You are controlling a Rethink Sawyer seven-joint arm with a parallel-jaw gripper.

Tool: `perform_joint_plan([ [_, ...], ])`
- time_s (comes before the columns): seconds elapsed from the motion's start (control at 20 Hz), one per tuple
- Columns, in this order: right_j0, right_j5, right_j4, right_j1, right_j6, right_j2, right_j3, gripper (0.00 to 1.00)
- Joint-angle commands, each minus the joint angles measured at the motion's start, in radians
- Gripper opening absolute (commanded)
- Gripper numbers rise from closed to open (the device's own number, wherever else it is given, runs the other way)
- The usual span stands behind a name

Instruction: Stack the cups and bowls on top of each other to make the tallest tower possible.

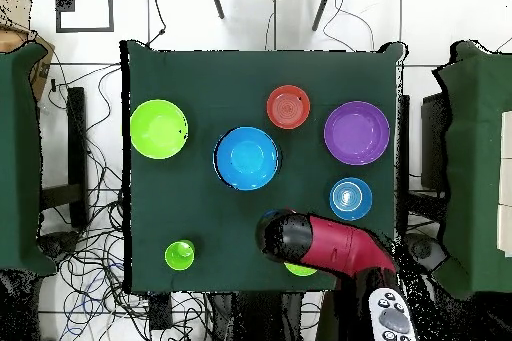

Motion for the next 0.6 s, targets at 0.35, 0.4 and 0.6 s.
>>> perform_joint_plan([
  [0.35,0.071,0.37,0.001,-0.003,0.196,0.015,-0.256,0.0],
  [0.4,0.071,0.388,-0.005,-0.004,0.193,0.011,-0.266,0.0],
  [0.6,0.078,0.436,-0.006,0.005,0.211,0.004,-0.313,0.0],
])
